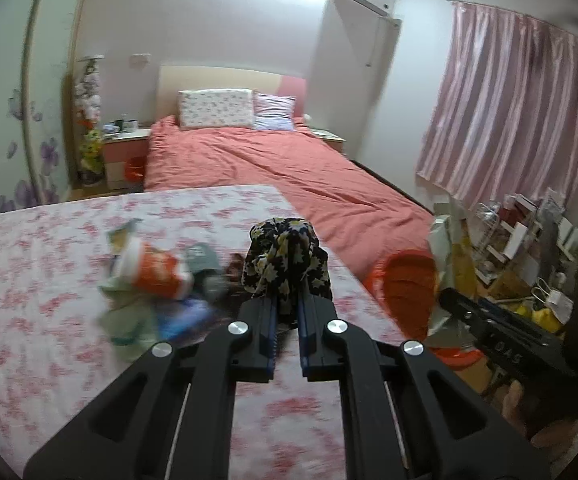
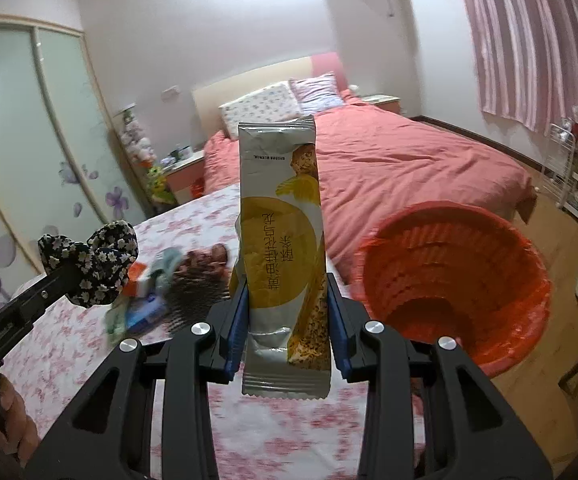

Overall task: Collect trash
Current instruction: 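Drop the wrapper and cloth into the orange basket, opening both tools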

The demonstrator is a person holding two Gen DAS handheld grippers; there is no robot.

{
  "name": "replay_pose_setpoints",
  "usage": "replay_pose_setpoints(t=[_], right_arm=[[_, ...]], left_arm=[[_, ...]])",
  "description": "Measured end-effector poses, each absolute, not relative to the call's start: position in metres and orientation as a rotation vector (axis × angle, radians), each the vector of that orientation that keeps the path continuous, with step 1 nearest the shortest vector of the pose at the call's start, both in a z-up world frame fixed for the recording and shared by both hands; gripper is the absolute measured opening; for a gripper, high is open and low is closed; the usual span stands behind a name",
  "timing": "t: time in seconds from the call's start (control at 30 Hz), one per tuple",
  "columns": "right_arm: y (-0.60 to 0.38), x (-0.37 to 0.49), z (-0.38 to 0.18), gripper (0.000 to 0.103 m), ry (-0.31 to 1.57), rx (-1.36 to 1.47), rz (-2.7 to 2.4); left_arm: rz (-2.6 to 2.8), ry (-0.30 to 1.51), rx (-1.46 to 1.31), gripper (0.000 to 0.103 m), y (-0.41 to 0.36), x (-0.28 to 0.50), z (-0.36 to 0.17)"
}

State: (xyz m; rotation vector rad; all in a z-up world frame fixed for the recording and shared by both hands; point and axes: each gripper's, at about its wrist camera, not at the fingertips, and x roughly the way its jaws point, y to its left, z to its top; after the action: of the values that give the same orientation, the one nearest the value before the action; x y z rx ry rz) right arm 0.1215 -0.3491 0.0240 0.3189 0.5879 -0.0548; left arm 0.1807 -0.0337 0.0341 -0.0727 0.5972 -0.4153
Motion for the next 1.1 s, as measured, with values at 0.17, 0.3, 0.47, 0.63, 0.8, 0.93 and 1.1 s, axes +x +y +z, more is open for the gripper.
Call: replay_pose_setpoints(t=[0.17, 0.3, 0.47, 0.63, 0.8, 0.93, 1.1], right_arm=[[-0.379, 0.123, 0.013, 0.036, 0.607, 0.343, -0.126], [-0.401, 0.126, 0.005, 0.036, 0.621, 0.373, -0.174], [-0.428, 0.128, -0.005, 0.036, 0.633, 0.41, -0.221], [-0.449, 0.129, -0.016, 0.036, 0.643, 0.448, -0.247], [-0.471, 0.132, -0.026, 0.036, 0.654, 0.484, -0.269], [-0.48, 0.137, -0.031, 0.038, 0.659, 0.508, -0.281], [-0.486, 0.141, -0.038, 0.055, 0.673, 0.516, -0.283]], left_arm=[[-0.498, 0.61, -0.066, 0.009, -0.078, 0.183, 0.03], [-0.566, 0.624, -0.053, 0.009, -0.115, 0.186, 0.024], [-0.638, 0.64, -0.014, 0.009, -0.164, 0.191, 0.013], [-0.69, 0.668, 0.01, 0.01, -0.201, 0.201, -0.001], [-0.716, 0.697, 0.041, 0.01, -0.234, 0.212, -0.016], [-0.717, 0.727, 0.059, 0.017, -0.253, 0.22, -0.029], [-0.679, 0.769, 0.074, 0.036, -0.257, 0.233, -0.045]])
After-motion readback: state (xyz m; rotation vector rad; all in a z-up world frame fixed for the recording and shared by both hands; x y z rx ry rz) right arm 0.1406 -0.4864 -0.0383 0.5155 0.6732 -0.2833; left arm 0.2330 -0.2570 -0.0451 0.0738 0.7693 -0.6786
